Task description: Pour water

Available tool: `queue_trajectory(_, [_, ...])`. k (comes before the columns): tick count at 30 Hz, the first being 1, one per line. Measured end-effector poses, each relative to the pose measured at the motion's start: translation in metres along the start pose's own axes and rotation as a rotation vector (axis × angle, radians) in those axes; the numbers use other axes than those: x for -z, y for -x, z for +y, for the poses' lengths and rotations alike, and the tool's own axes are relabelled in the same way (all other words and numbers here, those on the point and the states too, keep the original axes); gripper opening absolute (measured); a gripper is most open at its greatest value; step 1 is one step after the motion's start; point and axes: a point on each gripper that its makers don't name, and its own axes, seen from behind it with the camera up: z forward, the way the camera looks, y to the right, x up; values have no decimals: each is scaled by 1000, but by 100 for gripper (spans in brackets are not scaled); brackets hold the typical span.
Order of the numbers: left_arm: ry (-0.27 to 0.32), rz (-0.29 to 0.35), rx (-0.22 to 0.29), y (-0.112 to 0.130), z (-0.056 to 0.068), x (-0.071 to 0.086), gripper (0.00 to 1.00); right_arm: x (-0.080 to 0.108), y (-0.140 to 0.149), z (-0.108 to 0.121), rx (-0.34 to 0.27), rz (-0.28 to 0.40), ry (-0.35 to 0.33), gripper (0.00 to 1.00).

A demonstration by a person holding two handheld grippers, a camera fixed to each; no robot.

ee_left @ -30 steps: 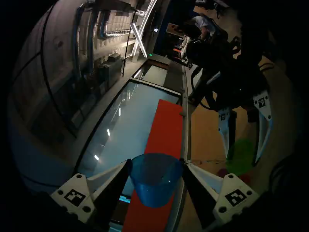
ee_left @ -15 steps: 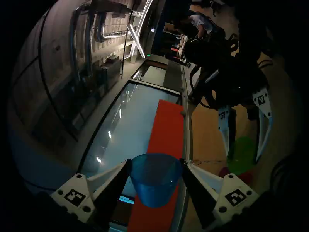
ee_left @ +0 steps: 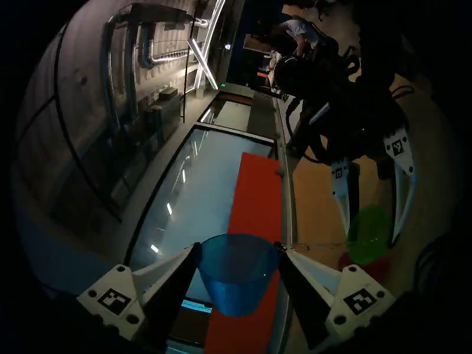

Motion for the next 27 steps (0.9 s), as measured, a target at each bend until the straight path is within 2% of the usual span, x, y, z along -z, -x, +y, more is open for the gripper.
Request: queue_trajectory(27, [6,4,-82,-8,-2,-2,90,-2,-2,-1,2,7,1,91])
